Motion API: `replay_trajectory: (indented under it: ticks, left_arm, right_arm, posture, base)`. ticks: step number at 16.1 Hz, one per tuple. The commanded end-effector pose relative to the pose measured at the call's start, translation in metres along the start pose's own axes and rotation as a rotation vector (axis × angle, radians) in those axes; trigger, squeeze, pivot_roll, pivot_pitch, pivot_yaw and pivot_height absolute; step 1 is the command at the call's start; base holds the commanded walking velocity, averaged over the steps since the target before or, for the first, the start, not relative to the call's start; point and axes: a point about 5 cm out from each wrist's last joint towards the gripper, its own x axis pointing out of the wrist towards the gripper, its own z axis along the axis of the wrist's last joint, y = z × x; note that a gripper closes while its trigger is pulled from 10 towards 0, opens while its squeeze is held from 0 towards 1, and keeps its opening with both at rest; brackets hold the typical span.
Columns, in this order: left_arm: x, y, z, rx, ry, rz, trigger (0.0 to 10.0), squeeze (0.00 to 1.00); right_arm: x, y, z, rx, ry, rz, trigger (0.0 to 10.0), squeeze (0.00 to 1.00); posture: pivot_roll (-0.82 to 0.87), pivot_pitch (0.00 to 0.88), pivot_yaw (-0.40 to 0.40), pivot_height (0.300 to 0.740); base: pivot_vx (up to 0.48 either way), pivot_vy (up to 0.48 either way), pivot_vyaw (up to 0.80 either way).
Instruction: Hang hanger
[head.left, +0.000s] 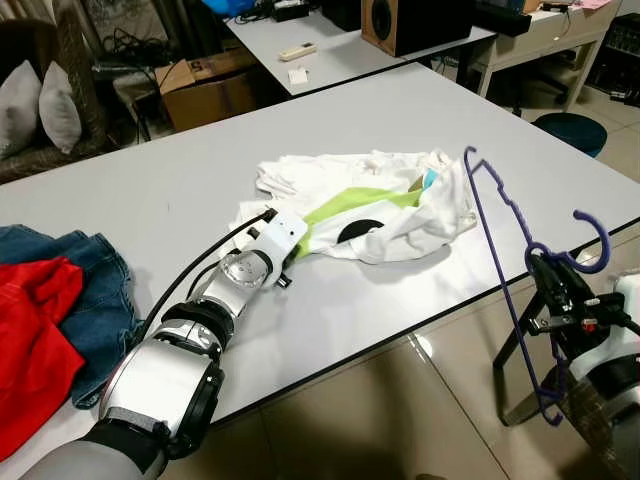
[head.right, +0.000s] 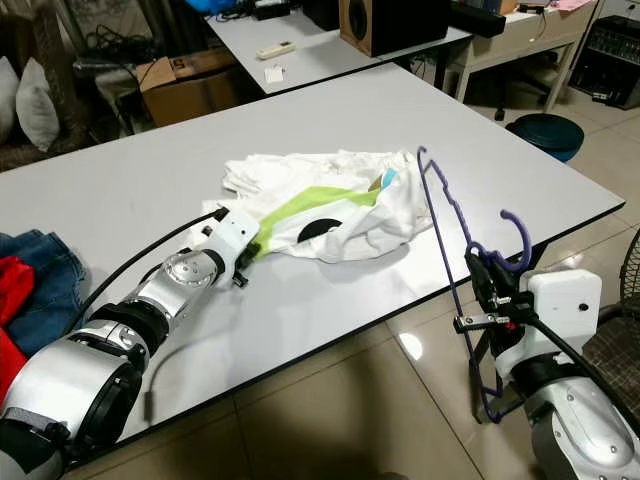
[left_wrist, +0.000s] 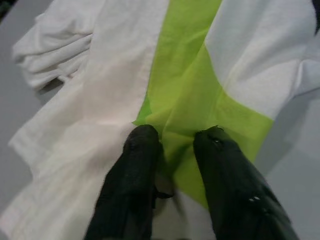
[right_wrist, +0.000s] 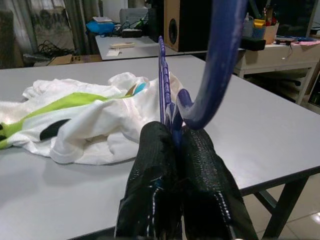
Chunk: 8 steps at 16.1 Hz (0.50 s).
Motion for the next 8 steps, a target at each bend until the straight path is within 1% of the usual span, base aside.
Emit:
replay_trajectory:
  ticks: [1,2,3,4,5,6,7,8]
  left_arm:
    - [0.0,-0.02,-0.021,-0.083,0.086,-0.124,10.0,0.0]
    - [0.0,-0.028,-0.021,-0.199,0.068,-0.215,10.0,0.0]
    - [-0.001,-0.035,-0.019,-0.296,0.046,-0.306,10.0,0.0]
    - [-0.003,-0.039,-0.018,-0.319,0.034,-0.405,10.0,0.0]
    - [-0.007,-0.041,-0.02,-0.305,0.034,-0.539,10.0,0.0]
    - [-0.013,-0.039,-0.022,-0.306,0.035,-0.656,10.0,0.0]
    - [-0.015,-0.038,-0.022,-0.309,0.034,-0.683,10.0,0.0]
    - [-0.02,-0.03,-0.02,-0.342,0.004,-0.754,10.0,0.0]
  right_arm:
    - [0.0,0.0,0.0,0.004,0.006,0.009,10.0,0.0]
    - [0.0,0.0,0.0,0.005,0.006,0.005,10.0,0.0]
    - [-0.001,0.0,-0.001,0.007,0.01,-0.002,10.0,0.0]
    - [-0.001,-0.004,-0.006,-0.006,0.042,-0.032,10.0,0.0]
    - [-0.003,-0.012,-0.012,-0.025,0.084,-0.078,10.0,0.0]
    - [-0.005,-0.019,-0.014,-0.032,0.103,-0.106,10.0,0.0]
    - [-0.006,-0.02,-0.015,-0.034,0.107,-0.111,10.0,0.0]
    - [-0.008,-0.029,-0.016,-0.049,0.122,-0.143,10.0,0.0]
  posture:
    - [-0.31,0.0,0.149,0.74]
    - [-0.31,0.0,0.151,0.74]
    - [-0.3,0.0,0.155,0.74]
    - [-0.3,0.0,0.157,0.74]
    - [-0.29,0.0,0.161,0.74]
    - [-0.28,0.0,0.162,0.74]
    - [-0.28,0.0,0.163,0.74]
    - [-0.28,0.0,0.161,0.74]
  base:
    - [0.0,0.0,0.0]
    - [0.0,0.0,0.0]
    - [0.0,0.0,0.0]
    - [0.0,0.0,0.0]
    - [0.0,0.0,0.0]
    - [0.0,0.0,0.0]
    - [0.0,0.0,0.0]
    - [0.0,0.0,0.0]
